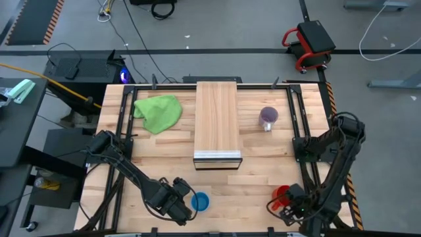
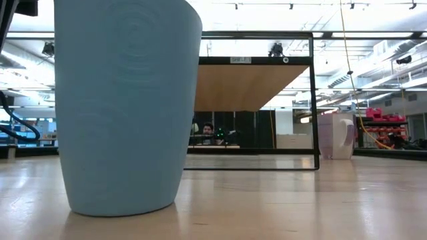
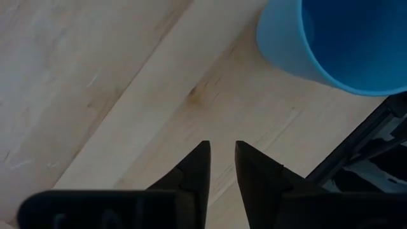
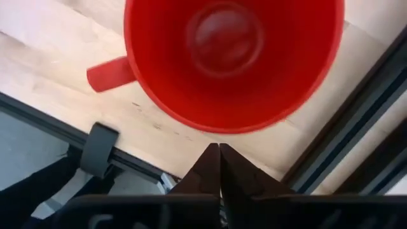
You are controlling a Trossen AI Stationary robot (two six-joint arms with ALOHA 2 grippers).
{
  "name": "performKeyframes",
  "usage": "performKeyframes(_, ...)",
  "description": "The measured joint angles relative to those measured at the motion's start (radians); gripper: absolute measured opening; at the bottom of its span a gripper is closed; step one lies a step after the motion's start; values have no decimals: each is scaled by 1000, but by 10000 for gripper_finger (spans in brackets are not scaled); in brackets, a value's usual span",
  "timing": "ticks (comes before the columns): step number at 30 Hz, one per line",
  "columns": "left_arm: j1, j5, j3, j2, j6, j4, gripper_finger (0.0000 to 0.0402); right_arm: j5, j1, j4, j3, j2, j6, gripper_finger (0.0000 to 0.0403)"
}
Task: Stack small to large cups/mugs on shelf
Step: Put the red mug on the shelf
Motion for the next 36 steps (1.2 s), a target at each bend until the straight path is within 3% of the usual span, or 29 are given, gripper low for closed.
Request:
performKeyframes(6, 0, 0, 0, 0, 2, 0, 77, -1, -33, 0, -15, 0, -20, 9)
performKeyframes(26, 0, 0, 0, 0, 10, 0, 82, 48, -237, 56, -17, 0, -337, 10)
performKeyframes(36, 0, 0, 0, 0, 2, -11, 77, 59, -228, 56, 52, -72, -357, 15)
